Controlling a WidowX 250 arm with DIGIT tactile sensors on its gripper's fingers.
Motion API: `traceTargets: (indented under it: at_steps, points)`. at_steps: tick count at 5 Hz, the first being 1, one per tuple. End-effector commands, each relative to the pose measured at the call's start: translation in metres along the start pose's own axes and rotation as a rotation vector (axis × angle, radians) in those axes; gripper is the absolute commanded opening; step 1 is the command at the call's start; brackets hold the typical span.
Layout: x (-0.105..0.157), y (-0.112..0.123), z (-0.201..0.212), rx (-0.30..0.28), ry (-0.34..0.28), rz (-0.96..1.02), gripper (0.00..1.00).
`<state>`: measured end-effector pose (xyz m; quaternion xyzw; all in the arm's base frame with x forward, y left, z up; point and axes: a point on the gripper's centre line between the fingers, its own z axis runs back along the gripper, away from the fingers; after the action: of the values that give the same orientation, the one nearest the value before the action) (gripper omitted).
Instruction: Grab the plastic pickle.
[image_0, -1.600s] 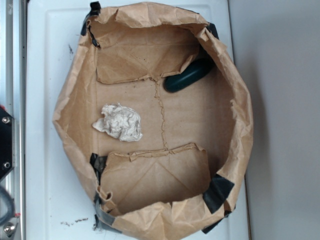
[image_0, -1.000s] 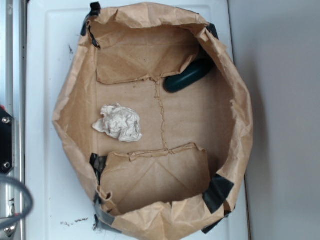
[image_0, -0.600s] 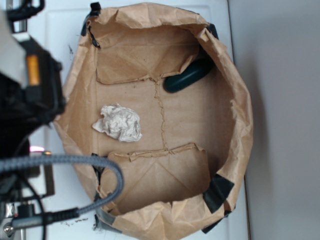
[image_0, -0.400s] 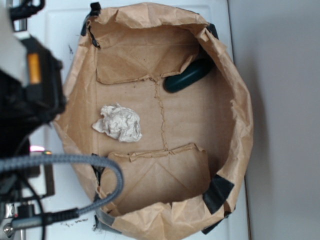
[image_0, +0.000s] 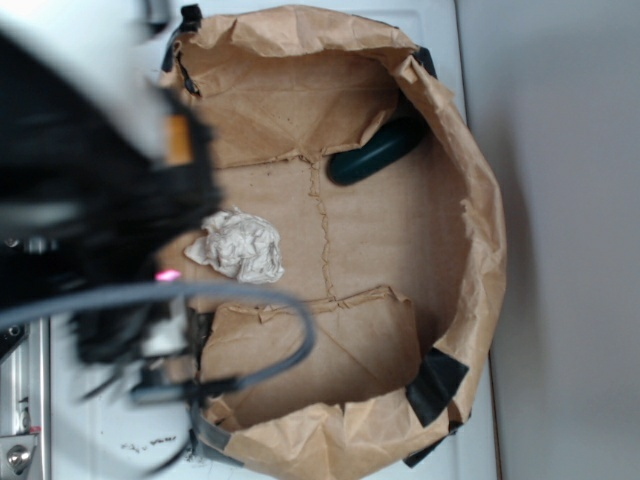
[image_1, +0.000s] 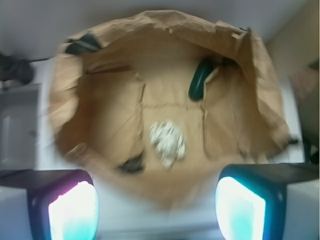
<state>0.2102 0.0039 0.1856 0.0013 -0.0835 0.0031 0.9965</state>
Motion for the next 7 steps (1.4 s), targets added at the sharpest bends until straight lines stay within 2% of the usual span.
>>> traceTargets:
  at_steps: [1,2,5,6,7]
  points:
    - [0.036,0.053,-0.057,-0.004,-0.028,0.092,1.0]
    - [0.059,0.056,-0.073,0.078,0.064,0.12,1.0]
    - [0.059,0.056,-0.073,0.078,0.064,0.12,1.0]
    - [0.07,0.051,-0.086,0.045,0.039,0.163,1.0]
    - [0.073,0.044,-0.098,0.043,0.007,0.14,1.0]
